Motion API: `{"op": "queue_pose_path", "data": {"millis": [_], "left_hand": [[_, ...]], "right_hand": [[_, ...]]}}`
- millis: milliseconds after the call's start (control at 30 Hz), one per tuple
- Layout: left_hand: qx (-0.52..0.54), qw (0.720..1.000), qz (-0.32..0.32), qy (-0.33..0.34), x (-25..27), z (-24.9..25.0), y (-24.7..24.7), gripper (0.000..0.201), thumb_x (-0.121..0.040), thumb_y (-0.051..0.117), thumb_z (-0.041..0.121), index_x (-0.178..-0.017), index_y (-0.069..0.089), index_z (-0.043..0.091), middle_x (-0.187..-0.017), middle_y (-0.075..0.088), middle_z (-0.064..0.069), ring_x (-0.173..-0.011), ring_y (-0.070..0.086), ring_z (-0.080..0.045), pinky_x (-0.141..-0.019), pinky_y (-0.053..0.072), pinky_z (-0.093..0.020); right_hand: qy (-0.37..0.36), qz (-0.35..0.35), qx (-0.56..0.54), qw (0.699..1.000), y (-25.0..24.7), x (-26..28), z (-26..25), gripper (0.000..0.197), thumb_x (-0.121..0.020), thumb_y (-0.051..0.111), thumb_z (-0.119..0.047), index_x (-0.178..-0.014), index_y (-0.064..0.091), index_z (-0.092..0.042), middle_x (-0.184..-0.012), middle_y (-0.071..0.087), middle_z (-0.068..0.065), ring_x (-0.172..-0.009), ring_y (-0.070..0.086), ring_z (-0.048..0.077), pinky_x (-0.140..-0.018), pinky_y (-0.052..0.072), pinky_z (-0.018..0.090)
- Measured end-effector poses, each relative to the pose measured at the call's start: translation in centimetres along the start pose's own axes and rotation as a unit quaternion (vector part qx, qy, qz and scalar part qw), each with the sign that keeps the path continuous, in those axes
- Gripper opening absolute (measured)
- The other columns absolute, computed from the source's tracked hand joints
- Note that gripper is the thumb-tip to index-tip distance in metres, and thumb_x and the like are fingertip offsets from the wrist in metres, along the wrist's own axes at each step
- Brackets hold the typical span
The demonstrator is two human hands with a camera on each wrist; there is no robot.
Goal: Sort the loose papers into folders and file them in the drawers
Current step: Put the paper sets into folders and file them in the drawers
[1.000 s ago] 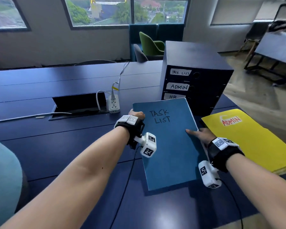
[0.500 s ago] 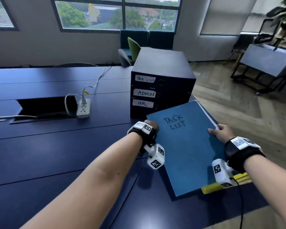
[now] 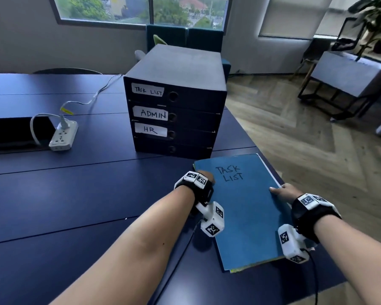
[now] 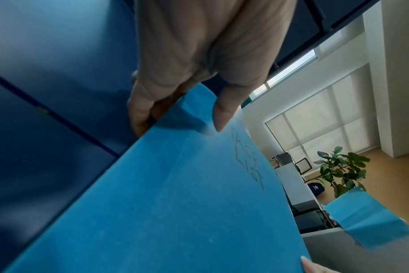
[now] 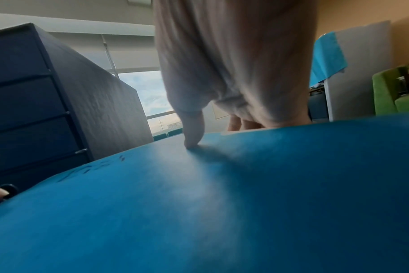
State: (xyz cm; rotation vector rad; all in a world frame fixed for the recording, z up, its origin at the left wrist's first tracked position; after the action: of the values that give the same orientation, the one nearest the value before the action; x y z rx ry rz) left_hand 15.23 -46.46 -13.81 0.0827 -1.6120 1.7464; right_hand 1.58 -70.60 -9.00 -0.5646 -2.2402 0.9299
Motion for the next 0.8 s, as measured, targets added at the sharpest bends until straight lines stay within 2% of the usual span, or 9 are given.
{"op": "queue_pose_path", "data": {"millis": [100,167,267,367,433,533,600,700,800], "left_hand": [[0.013,1.0,-0.006,-0.012,-3.1,-0.8,0.8,0.024,-0.079,0.052,0.028,-0.062,0.043,0.013,-0.07,0.053,-0.003,-0.089,0.062,-0.032,-0.086,0.051,-0.049],[0.019,1.0,-0.013,-0.011,-2.9,-0.9,0.7,0.027,-0.079,0.053,0.027,-0.059,0.04,0.015,-0.064,0.047,-0.001,-0.089,0.063,-0.033,-0.084,0.052,-0.05],[0.005,1.0,-0.006,-0.001,-1.1,-1.3,0.1,0.025,-0.077,0.054,0.024,-0.057,0.04,0.018,-0.068,0.054,-0.004,-0.084,0.062,-0.031,-0.083,0.052,-0.051],[-0.013,1.0,-0.013,-0.015,0.0,-3.8,0.1,0.024,-0.077,0.056,0.022,-0.058,0.042,0.018,-0.064,0.05,-0.002,-0.082,0.061,-0.03,-0.085,0.051,-0.05],[-0.024,0.999,-0.015,-0.019,1.6,-6.0,0.0,0.021,-0.076,0.056,0.023,-0.059,0.044,0.019,-0.066,0.052,-0.003,-0.081,0.061,-0.029,-0.085,0.052,-0.049],[-0.042,0.999,-0.008,-0.025,4.8,-9.7,0.0,0.016,-0.073,0.052,0.025,-0.062,0.044,0.016,-0.073,0.056,-0.005,-0.077,0.058,-0.029,-0.083,0.053,-0.047],[-0.078,0.996,-0.018,-0.036,7.3,-12.2,0.4,0.014,-0.072,0.053,0.024,-0.072,0.044,0.013,-0.086,0.06,-0.008,-0.078,0.057,-0.03,-0.084,0.053,-0.044],[-0.127,0.99,-0.035,-0.044,10.3,-15.9,1.2,0.008,-0.08,0.052,0.023,-0.084,0.052,0.017,-0.099,0.061,-0.008,-0.086,0.059,-0.031,-0.081,0.054,-0.044],[-0.121,0.991,-0.029,-0.055,12.2,-19.3,2.0,0.031,-0.082,0.056,0.034,-0.109,0.058,0.018,-0.099,0.055,-0.004,-0.098,0.059,-0.029,-0.087,0.052,-0.044]], "right_hand": [[0.015,-0.016,0.007,1.0,0.8,0.5,0.5,0.025,-0.086,0.066,-0.018,-0.069,0.055,-0.003,-0.071,0.055,0.006,-0.058,0.047,0.018,-0.047,0.037,0.023],[0.014,-0.047,0.029,0.998,1.5,0.8,0.3,0.027,-0.086,0.066,-0.025,-0.084,0.061,0.002,-0.089,0.059,0.01,-0.073,0.055,0.023,-0.056,0.039,0.025],[0.01,-0.059,0.036,0.998,2.3,1.6,-0.4,0.044,-0.084,0.067,-0.032,-0.105,0.061,0.007,-0.103,0.061,0.014,-0.092,0.058,0.027,-0.076,0.042,0.03],[-0.003,-0.058,0.077,0.995,3.6,3.7,-1.8,0.03,-0.089,0.06,-0.029,-0.074,0.057,-0.003,-0.081,0.057,0.012,-0.076,0.053,0.025,-0.063,0.036,0.028],[-0.01,-0.048,0.089,0.995,4.8,5.5,-2.9,0.037,-0.091,0.056,-0.024,-0.058,0.044,-0.009,-0.063,0.047,0.006,-0.065,0.046,0.023,-0.055,0.029,0.029],[-0.014,-0.054,0.097,0.994,7.4,8.0,-4.7,0.037,-0.09,0.055,-0.021,-0.057,0.043,-0.01,-0.06,0.045,0.005,-0.073,0.047,0.024,-0.06,0.031,0.027],[-0.018,-0.061,0.084,0.994,9.2,10.1,-6.0,0.034,-0.089,0.055,-0.019,-0.059,0.045,-0.01,-0.069,0.052,0.008,-0.078,0.049,0.025,-0.066,0.034,0.025],[-0.024,-0.07,0.079,0.994,12.0,13.5,-8.0,0.021,-0.091,0.053,-0.019,-0.076,0.057,-0.004,-0.096,0.057,0.013,-0.092,0.055,0.027,-0.075,0.038,0.029],[-0.039,-0.07,0.059,0.995,14.9,17.1,-10.0,0.027,-0.092,0.05,-0.013,-0.114,0.059,-0.001,-0.119,0.06,0.012,-0.111,0.056,0.03,-0.085,0.041,0.028]]}}
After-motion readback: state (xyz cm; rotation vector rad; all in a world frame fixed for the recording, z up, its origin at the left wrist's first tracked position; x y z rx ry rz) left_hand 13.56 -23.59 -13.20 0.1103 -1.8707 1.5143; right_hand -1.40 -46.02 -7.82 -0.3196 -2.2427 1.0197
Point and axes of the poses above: each hand's wrist, its own x-axis away from the middle knuckle, its own y-axis out of the palm, z = x × y, the point moved 10 cm from there along -x, towards the middle knuckle
